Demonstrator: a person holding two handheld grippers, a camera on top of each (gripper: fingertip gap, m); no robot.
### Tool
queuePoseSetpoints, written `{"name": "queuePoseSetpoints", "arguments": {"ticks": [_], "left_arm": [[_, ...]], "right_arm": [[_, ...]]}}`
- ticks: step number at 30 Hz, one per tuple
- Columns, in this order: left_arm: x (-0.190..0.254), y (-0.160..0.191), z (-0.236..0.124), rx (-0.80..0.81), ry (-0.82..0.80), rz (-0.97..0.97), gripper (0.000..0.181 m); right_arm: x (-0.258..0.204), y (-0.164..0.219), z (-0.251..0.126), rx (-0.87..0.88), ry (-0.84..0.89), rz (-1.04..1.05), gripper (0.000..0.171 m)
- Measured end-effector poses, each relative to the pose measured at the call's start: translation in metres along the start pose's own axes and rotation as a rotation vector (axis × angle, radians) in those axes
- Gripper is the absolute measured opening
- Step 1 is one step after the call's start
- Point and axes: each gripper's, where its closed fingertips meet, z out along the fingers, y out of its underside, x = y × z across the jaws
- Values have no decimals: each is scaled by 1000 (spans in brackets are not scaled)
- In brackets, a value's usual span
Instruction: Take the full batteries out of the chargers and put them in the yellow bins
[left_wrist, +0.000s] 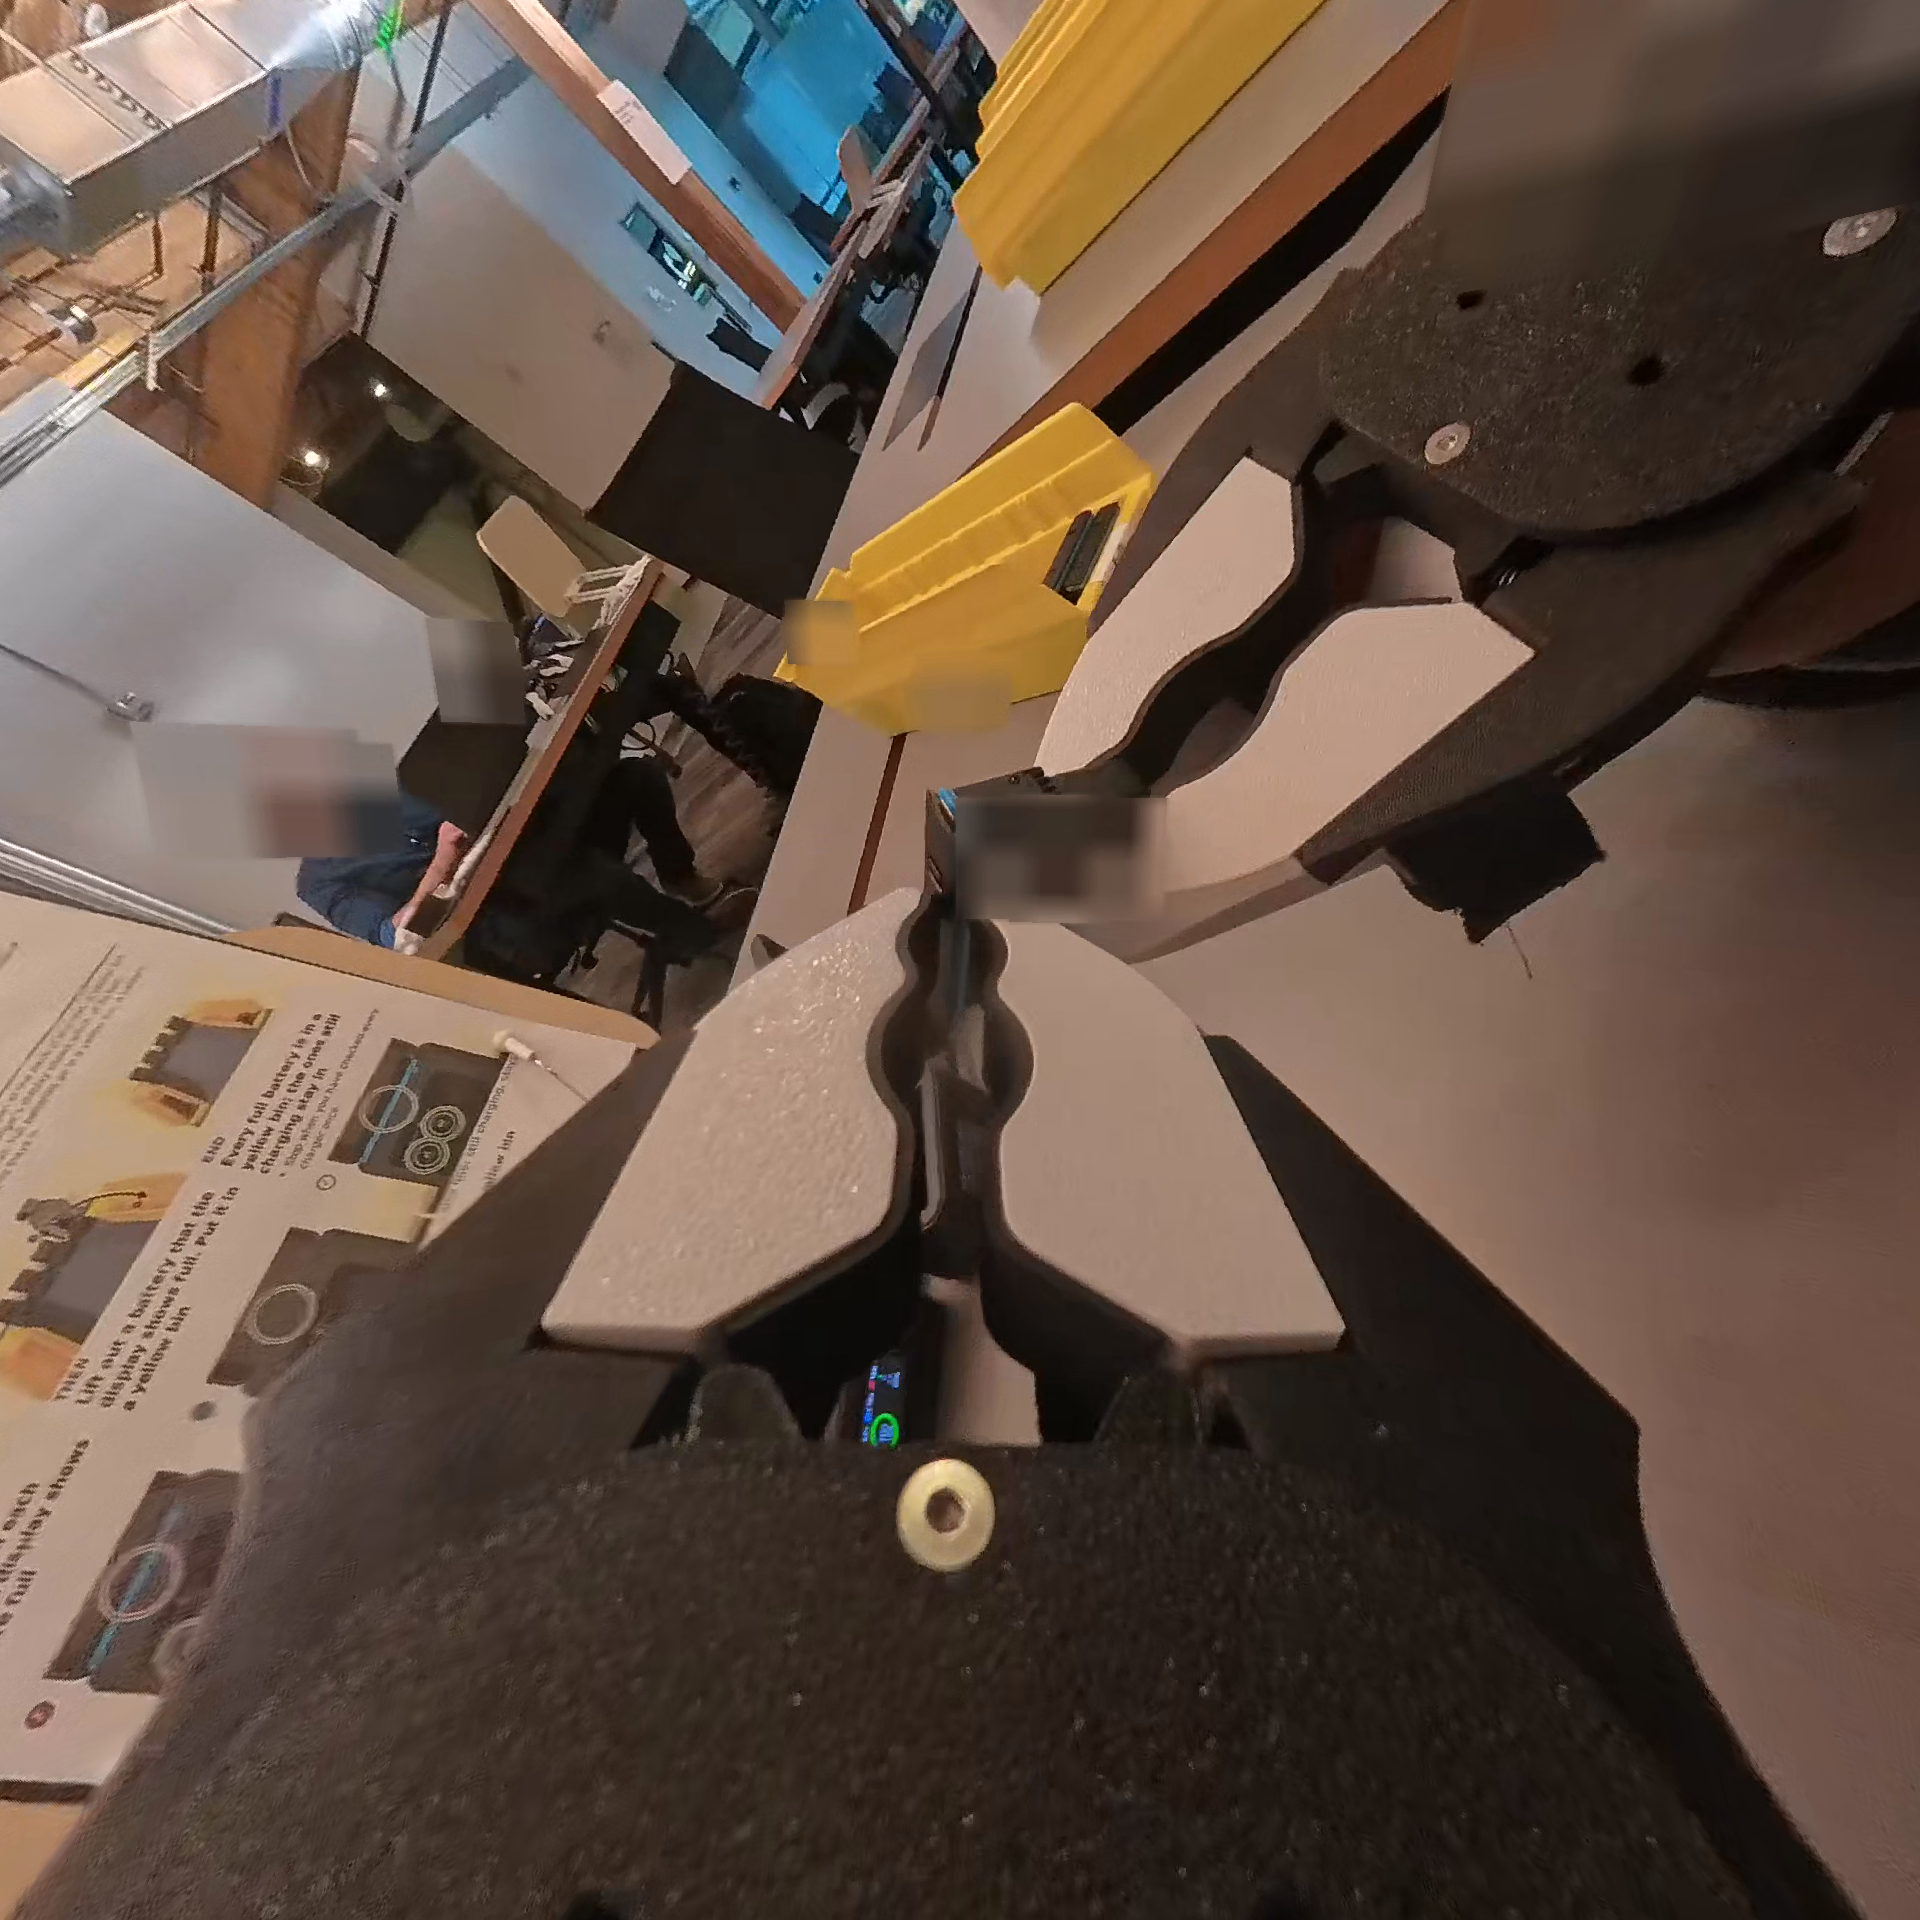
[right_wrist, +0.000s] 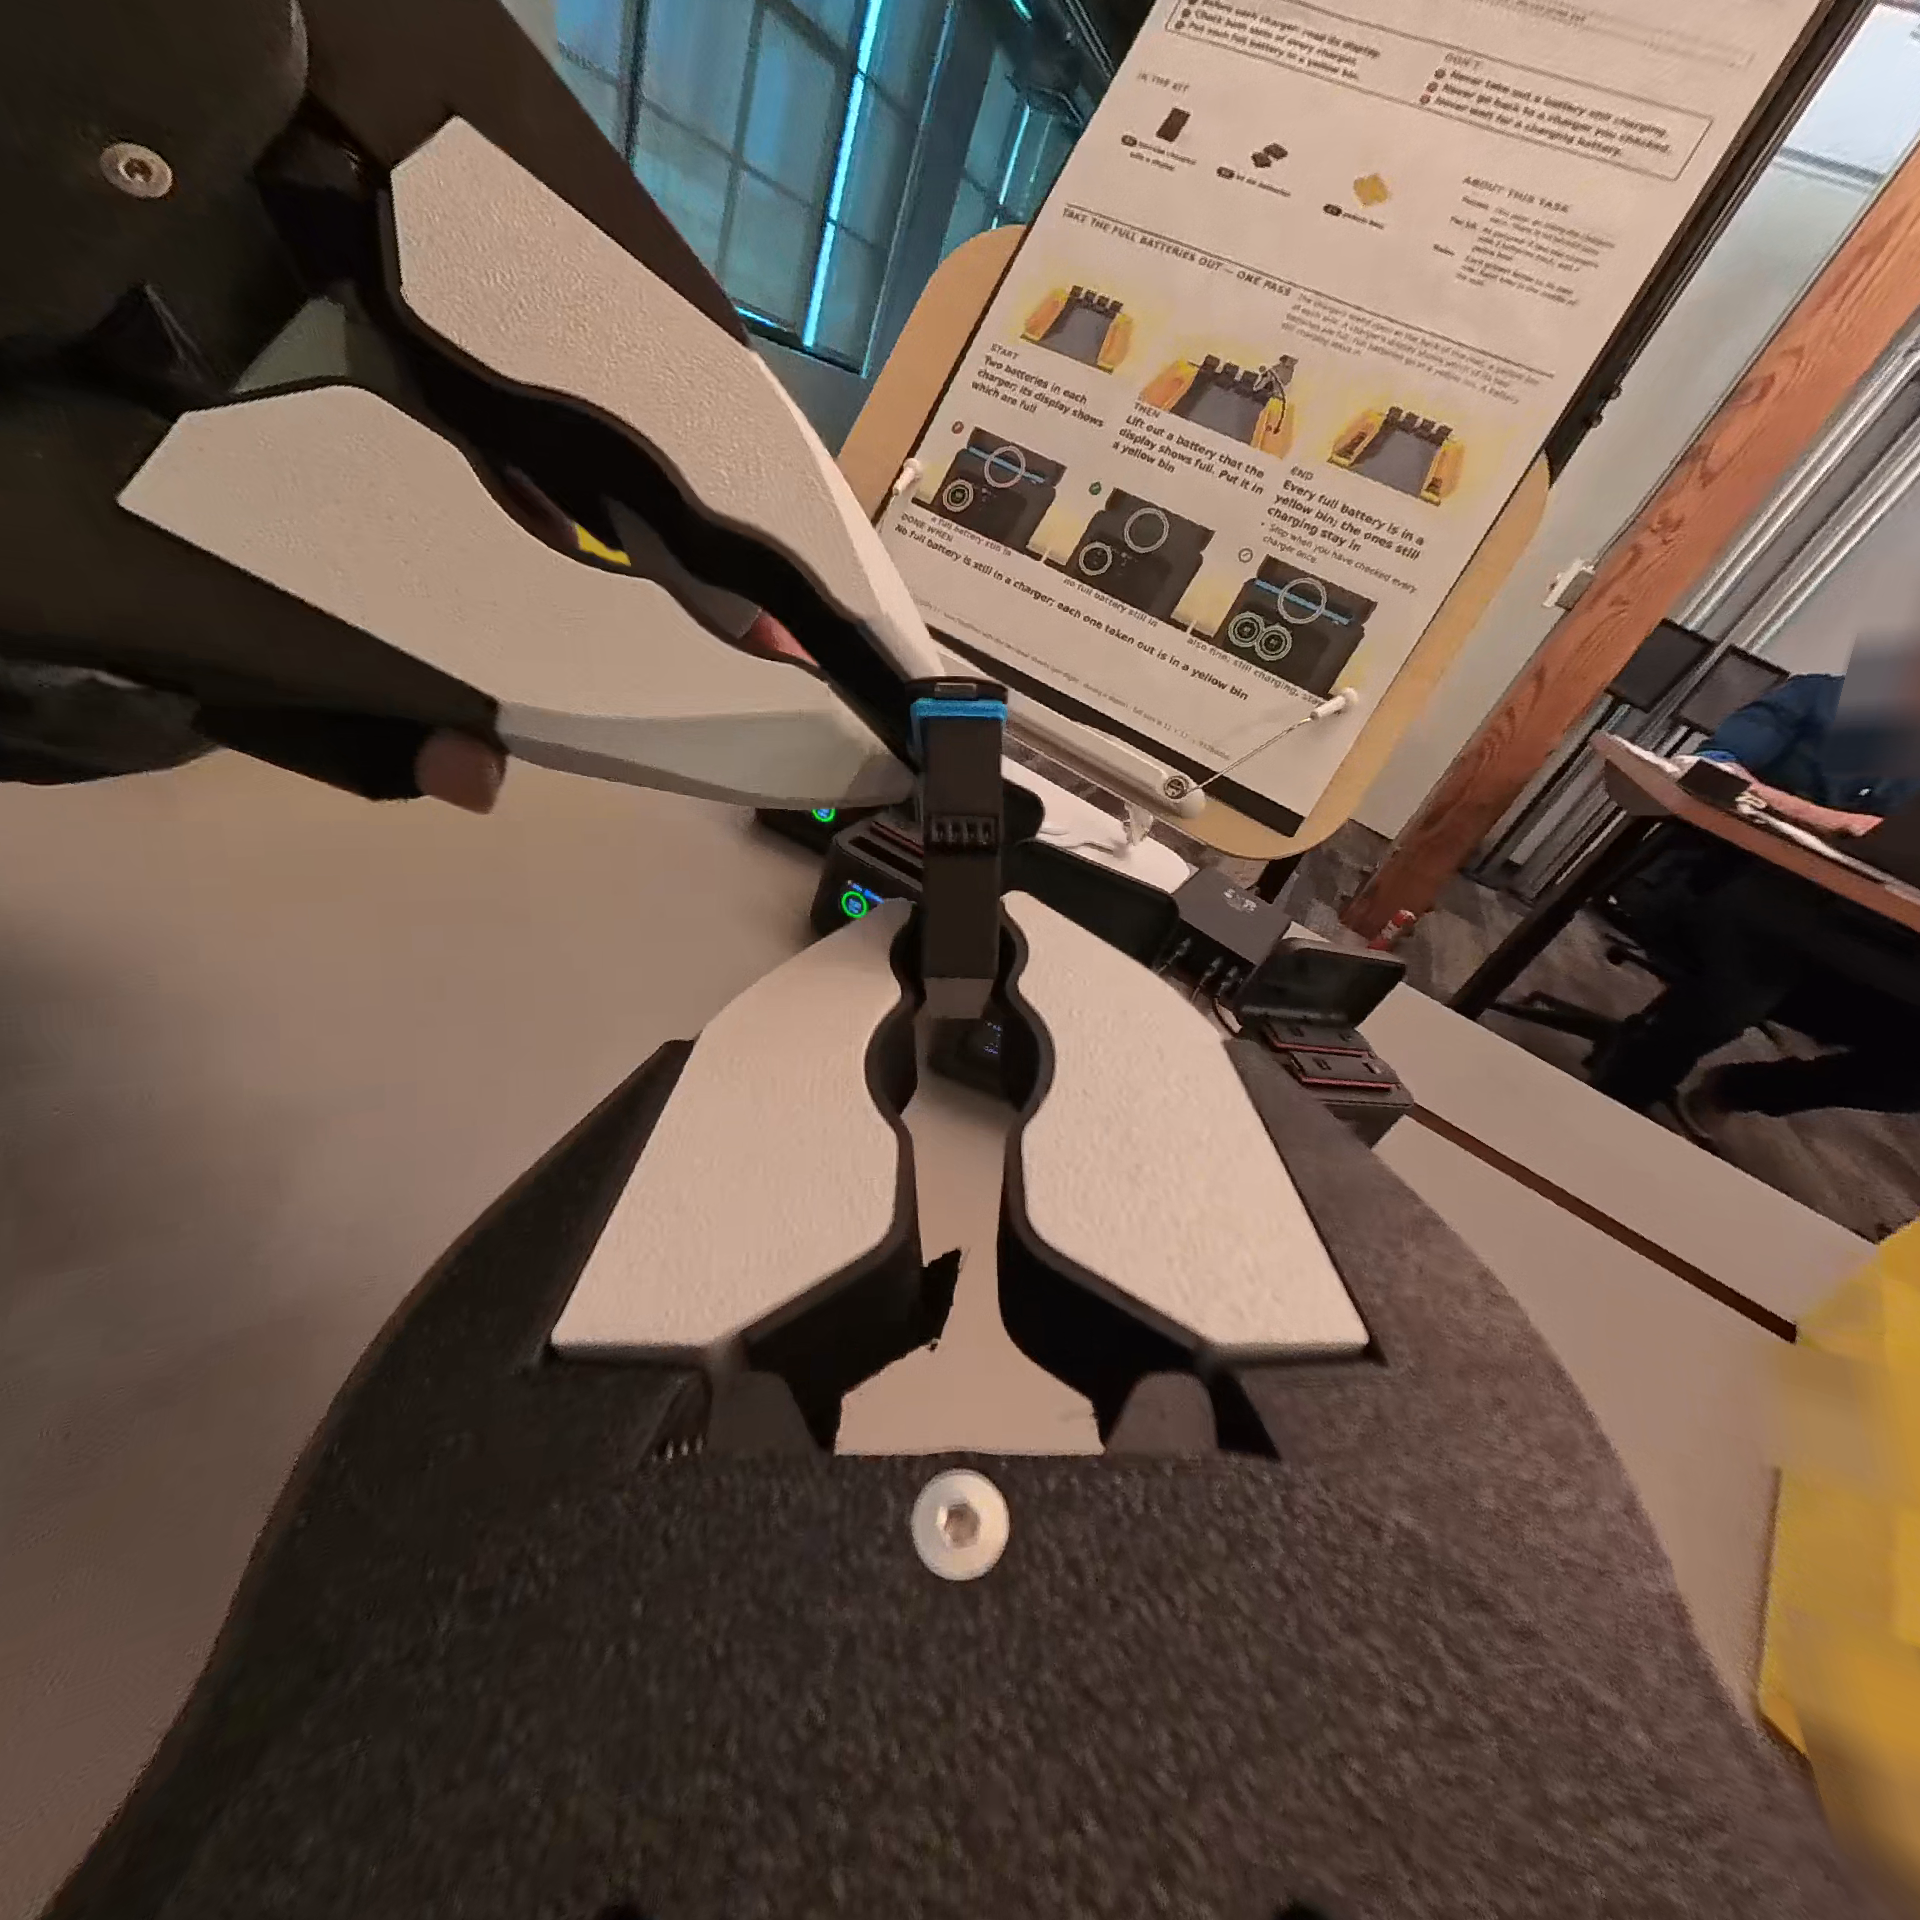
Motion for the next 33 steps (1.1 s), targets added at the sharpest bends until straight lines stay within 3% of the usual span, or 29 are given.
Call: {"name": "queuePoseSetpoints", "arguments": {"ticks": [3,7,10,14,17,21,28,33], "left_arm": [[-5,-3,-5,59,12,-123,16],[-8,-2,-13,152,168,-564,33],[-13,-5,-23,254,294,-802,33],[-6,-19,-35,383,481,-939,29],[6,-30,-47,468,584,-850,28],[29,-37,-59,453,606,-541,32],[46,-42,-67,313,458,-57,47],[75,-27,-58,184,505,18,71]], "right_arm": [[-2,-5,-2,35,-71,87,10],[-10,-23,-13,138,-334,399,11],[-15,-35,-23,191,-560,623,10],[-27,-46,-38,209,-882,913,11],[-37,-49,-49,192,-1097,1063,11],[-56,-50,-67,156,-1284,1027,10],[-74,-45,-85,84,-1452,981,10],[-95,-30,-88,-42,-1480,893,10]]}}
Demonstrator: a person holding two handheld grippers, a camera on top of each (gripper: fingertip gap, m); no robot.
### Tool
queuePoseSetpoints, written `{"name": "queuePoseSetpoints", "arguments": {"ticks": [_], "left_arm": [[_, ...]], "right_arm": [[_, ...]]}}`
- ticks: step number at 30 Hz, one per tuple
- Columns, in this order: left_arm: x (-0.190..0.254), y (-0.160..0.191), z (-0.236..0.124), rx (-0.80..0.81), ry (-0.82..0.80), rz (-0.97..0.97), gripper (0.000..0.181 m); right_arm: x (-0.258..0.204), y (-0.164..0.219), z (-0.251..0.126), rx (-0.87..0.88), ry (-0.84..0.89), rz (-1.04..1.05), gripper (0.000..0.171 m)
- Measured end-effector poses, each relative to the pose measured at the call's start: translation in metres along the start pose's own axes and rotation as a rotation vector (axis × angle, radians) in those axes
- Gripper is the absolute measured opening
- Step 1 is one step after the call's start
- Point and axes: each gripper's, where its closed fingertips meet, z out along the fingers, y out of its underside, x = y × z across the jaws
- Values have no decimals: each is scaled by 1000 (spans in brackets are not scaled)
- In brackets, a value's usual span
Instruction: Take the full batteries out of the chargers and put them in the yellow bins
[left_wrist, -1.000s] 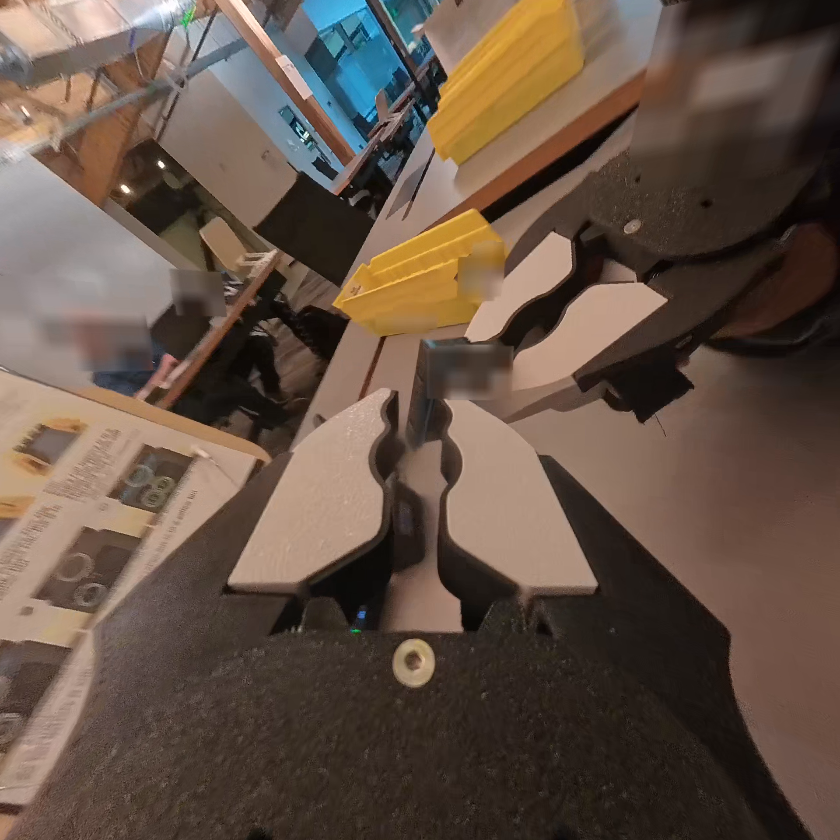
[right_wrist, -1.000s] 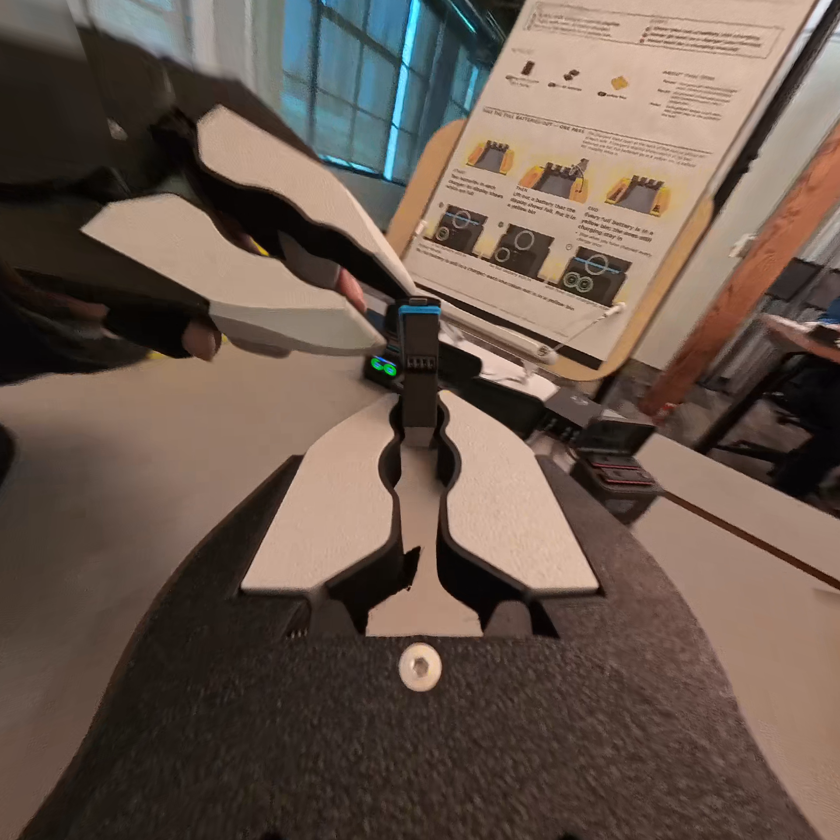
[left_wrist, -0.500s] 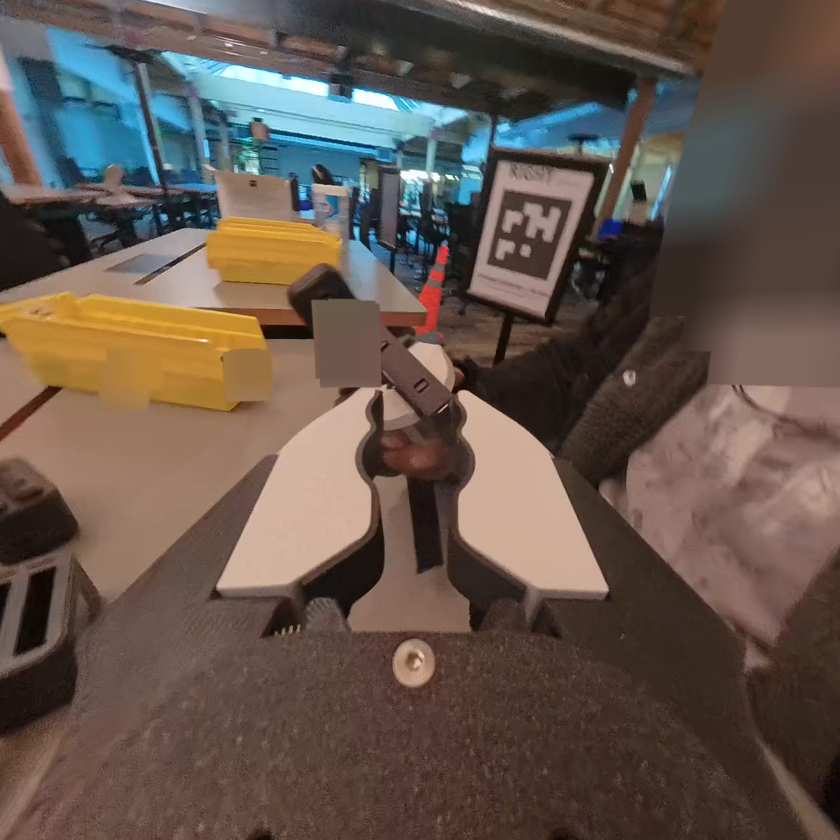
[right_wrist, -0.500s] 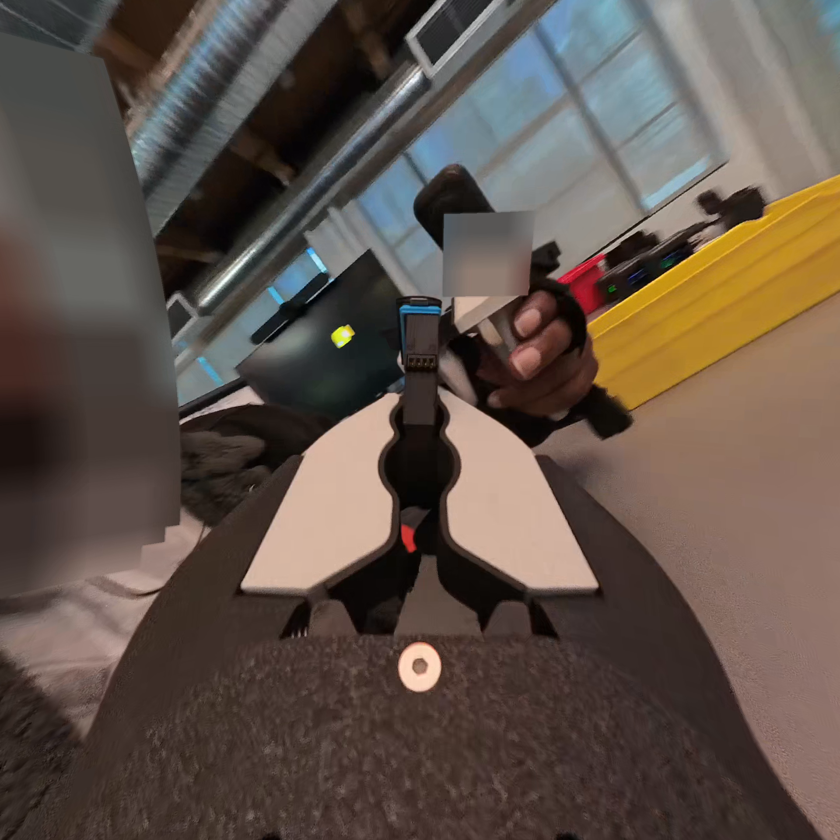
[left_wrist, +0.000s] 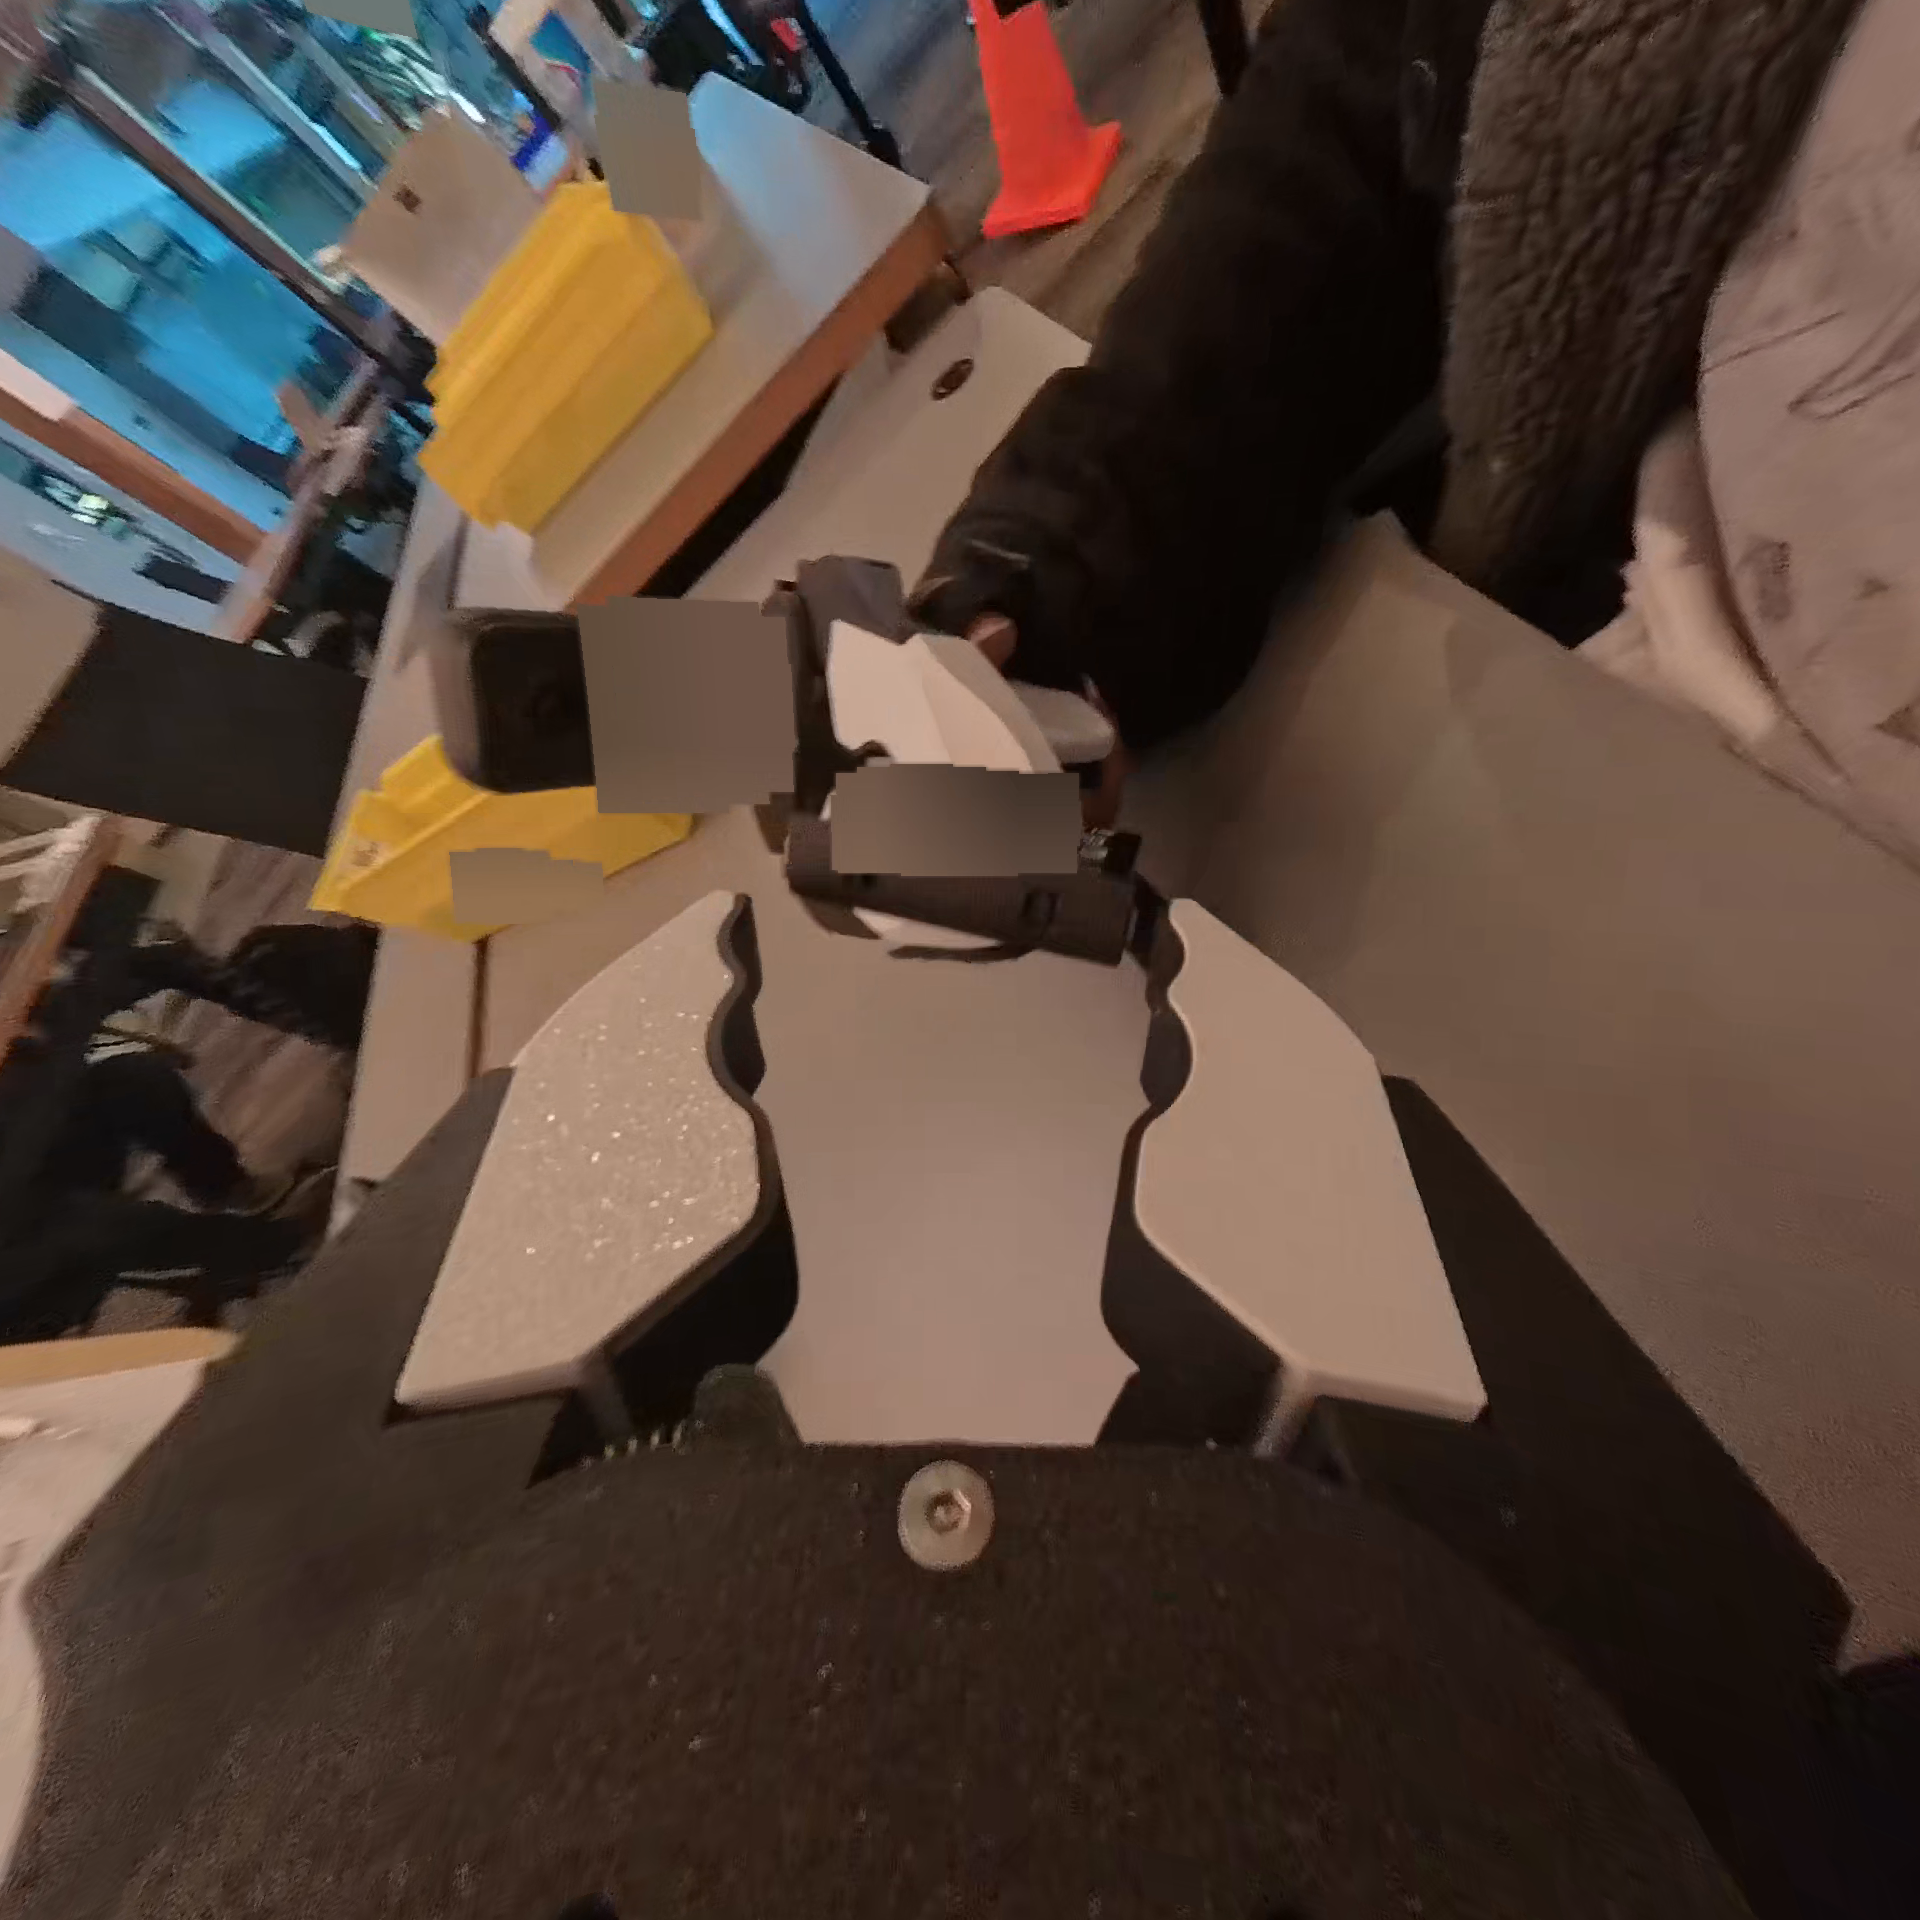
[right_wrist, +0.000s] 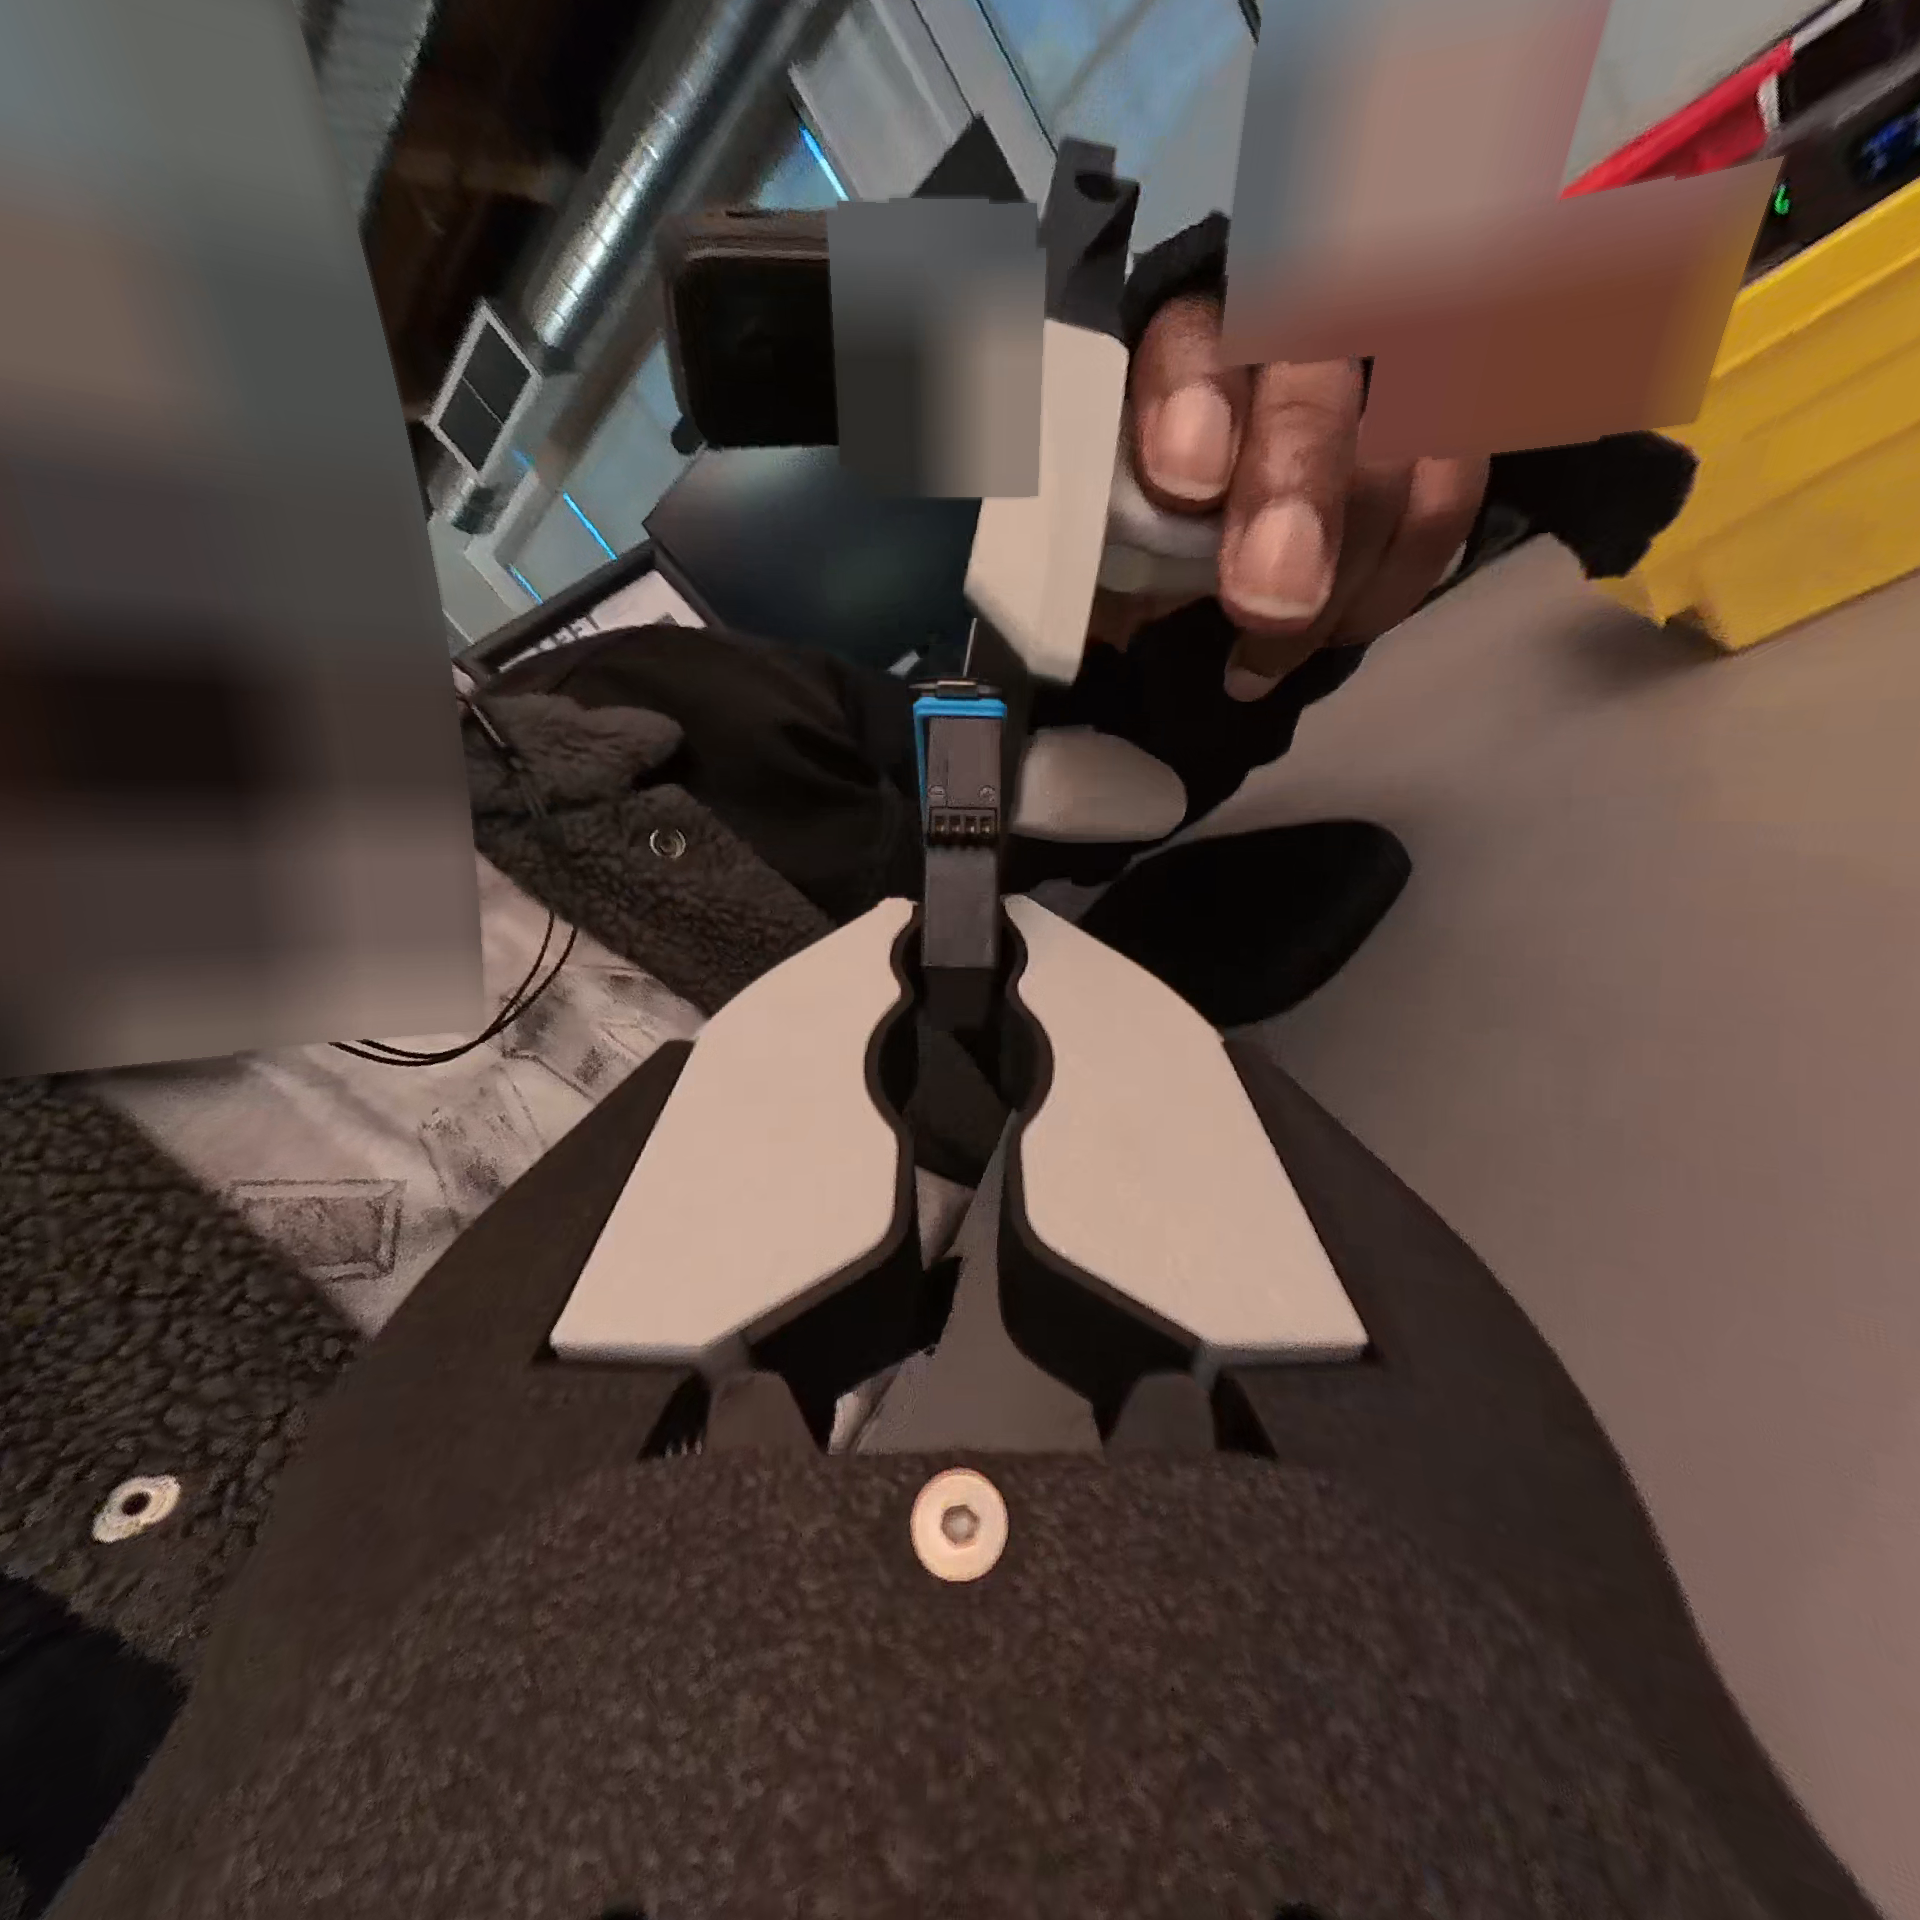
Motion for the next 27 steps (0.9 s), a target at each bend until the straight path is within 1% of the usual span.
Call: {"name": "queuePoseSetpoints", "arguments": {"ticks": [2,5,9,12,13,16,18,19,21,24,27], "left_arm": [[9,2,5,-11,40,-8,74],[16,6,9,-26,54,31,64],[13,9,8,-31,17,37,64],[12,8,9,-11,-3,4,63],[12,9,9,-4,-9,-16,63],[3,14,8,30,-53,-107,63],[-7,20,3,63,-95,-197,63],[-13,22,1,84,-124,-247,63],[-29,30,-5,113,-195,-363,63],[-50,44,-12,147,-284,-551,63],[-61,54,-11,171,-318,-737,63]], "right_arm": [[3,6,2,-29,6,22,10],[6,15,4,-82,11,43,10],[11,10,3,-45,34,61,12],[15,-1,-1,29,59,74,21],[17,-6,-4,58,70,73,26],[24,-21,-13,124,167,8,37],[31,-32,-22,163,283,-91,41],[37,-37,-27,172,371,-167,45],[46,-47,-38,158,585,-408,51],[55,-50,-49,-8,914,-857,59],[66,-45,-48,-214,1147,-1212,59]]}}
